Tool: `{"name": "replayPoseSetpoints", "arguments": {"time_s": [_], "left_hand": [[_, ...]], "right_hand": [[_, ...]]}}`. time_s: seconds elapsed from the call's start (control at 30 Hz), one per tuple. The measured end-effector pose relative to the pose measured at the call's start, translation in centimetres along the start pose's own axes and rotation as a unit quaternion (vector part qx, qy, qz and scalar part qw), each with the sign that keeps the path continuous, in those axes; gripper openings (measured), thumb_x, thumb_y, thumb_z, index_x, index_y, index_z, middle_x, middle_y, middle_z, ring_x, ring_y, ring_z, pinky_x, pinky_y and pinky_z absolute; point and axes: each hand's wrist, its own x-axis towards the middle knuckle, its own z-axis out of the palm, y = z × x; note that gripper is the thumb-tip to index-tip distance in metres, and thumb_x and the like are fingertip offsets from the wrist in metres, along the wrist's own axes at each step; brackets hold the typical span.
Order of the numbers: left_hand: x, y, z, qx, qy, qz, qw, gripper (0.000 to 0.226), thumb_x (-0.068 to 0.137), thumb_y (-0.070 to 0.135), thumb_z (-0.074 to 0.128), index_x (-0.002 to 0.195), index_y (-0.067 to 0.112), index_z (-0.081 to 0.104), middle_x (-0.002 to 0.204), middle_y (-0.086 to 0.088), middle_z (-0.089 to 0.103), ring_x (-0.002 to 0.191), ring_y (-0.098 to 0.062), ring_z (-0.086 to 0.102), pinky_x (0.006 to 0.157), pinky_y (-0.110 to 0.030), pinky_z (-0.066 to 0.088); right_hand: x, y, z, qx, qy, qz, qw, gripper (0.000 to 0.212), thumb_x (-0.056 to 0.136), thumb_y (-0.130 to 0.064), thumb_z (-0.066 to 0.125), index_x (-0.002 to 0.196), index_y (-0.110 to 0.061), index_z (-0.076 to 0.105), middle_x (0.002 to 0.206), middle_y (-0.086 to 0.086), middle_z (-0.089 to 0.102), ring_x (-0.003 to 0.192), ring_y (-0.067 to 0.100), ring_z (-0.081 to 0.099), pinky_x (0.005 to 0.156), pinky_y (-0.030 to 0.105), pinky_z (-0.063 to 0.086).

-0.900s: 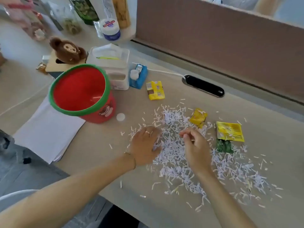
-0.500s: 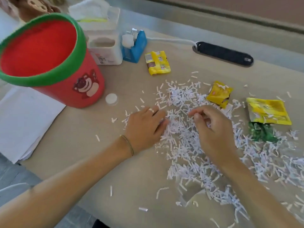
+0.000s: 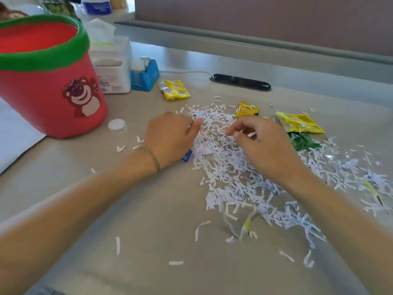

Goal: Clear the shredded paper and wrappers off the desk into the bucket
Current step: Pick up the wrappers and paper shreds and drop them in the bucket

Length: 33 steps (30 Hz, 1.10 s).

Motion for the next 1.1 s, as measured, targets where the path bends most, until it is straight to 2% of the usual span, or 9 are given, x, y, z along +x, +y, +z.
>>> {"name": "replayPoseSetpoints", "arguments": {"time_s": [0.13,0.23,0.33,0.4,0.5,0.63,0.77,0.9,1.1], "left_hand": [[-0.2,0.5,-1.7,-0.076,0.041,-0.031,0.996,0.060,0.104,0.051,0.031,0.055,0.019,0.043,0.057,-0.004,0.046,0.062,-0.028,0.051,0.056,-0.033,0.029],[-0.9,1.0,-3.1,-0.125,0.064,-0.045,0.989,0.057,0.105,0.046,0.033,0.062,0.014,0.054,0.062,-0.007,0.050,0.065,-0.030,0.054,0.059,-0.034,0.034],[-1.7,1.4,-4.1,-0.117,0.078,-0.042,0.989,0.056,0.105,0.044,0.032,0.066,0.014,0.058,0.062,-0.006,0.048,0.068,-0.031,0.055,0.061,-0.033,0.036],[-2.1,1.4,-4.5,-0.118,0.085,-0.039,0.989,0.056,0.105,0.044,0.032,0.066,0.014,0.058,0.063,-0.007,0.050,0.068,-0.031,0.056,0.060,-0.033,0.036],[-2.6,1.1,-4.6,-0.140,0.097,-0.056,0.984,0.055,0.105,0.044,0.033,0.059,0.017,0.049,0.065,-0.008,0.052,0.067,-0.030,0.055,0.060,-0.032,0.034],[-2.7,-0.2,-4.1,-0.171,0.108,-0.076,0.976,0.055,0.104,0.045,0.033,0.056,0.020,0.042,0.065,-0.009,0.055,0.066,-0.030,0.056,0.059,-0.032,0.035],[-2.1,-1.1,-3.4,-0.152,0.104,-0.088,0.979,0.056,0.104,0.045,0.034,0.053,0.022,0.036,0.057,-0.002,0.043,0.059,-0.025,0.047,0.053,-0.031,0.025],[-1.0,-1.3,-2.9,-0.141,0.088,-0.106,0.980,0.057,0.104,0.046,0.035,0.052,0.022,0.037,0.053,0.001,0.040,0.054,-0.018,0.041,0.050,-0.031,0.023],[-1.0,-1.1,-2.6,-0.171,0.078,-0.135,0.973,0.057,0.104,0.041,0.041,0.051,0.019,0.040,0.052,-0.001,0.042,0.053,-0.018,0.040,0.050,-0.030,0.023]], "right_hand": [[-3.4,-2.5,-1.4,-0.065,-0.036,0.011,0.997,0.011,0.098,-0.034,0.059,0.102,-0.033,0.069,0.108,-0.019,0.066,0.101,0.002,0.060,0.090,0.031,0.047],[-6.3,-4.1,-1.6,-0.142,-0.105,0.027,0.984,0.041,0.092,-0.057,0.058,0.126,-0.034,0.062,0.139,-0.009,0.056,0.128,0.012,0.050,0.105,0.035,0.039],[-8.7,-4.8,-0.4,-0.215,-0.110,0.022,0.970,0.071,0.078,-0.073,0.061,0.139,-0.037,0.053,0.149,-0.005,0.047,0.136,0.019,0.045,0.111,0.042,0.039],[-9.7,-4.5,1.0,-0.254,-0.096,0.033,0.962,0.078,0.075,-0.073,0.062,0.143,-0.039,0.048,0.152,-0.002,0.042,0.139,0.023,0.042,0.113,0.045,0.037],[-10.3,-3.0,2.7,-0.273,-0.062,0.028,0.960,0.070,0.082,-0.065,0.059,0.145,-0.038,0.046,0.154,-0.002,0.040,0.141,0.023,0.039,0.114,0.041,0.033],[-9.2,-0.9,3.8,-0.282,-0.017,-0.009,0.959,0.053,0.089,-0.048,0.056,0.140,-0.030,0.054,0.141,-0.001,0.052,0.130,0.024,0.049,0.107,0.038,0.040],[-7.1,0.9,4.8,-0.308,0.025,-0.072,0.948,0.034,0.092,-0.042,0.056,0.121,-0.027,0.067,0.110,-0.001,0.060,0.103,0.023,0.056,0.081,0.034,0.045],[-4.8,1.7,4.7,-0.305,0.031,-0.095,0.947,0.015,0.096,-0.040,0.052,0.096,-0.026,0.059,0.091,-0.005,0.058,0.083,0.020,0.056,0.064,0.032,0.043],[-3.4,2.1,4.6,-0.282,0.022,-0.040,0.958,0.034,0.098,-0.043,0.051,0.073,-0.020,0.052,0.063,-0.003,0.058,0.062,0.022,0.056,0.053,0.034,0.037]]}}
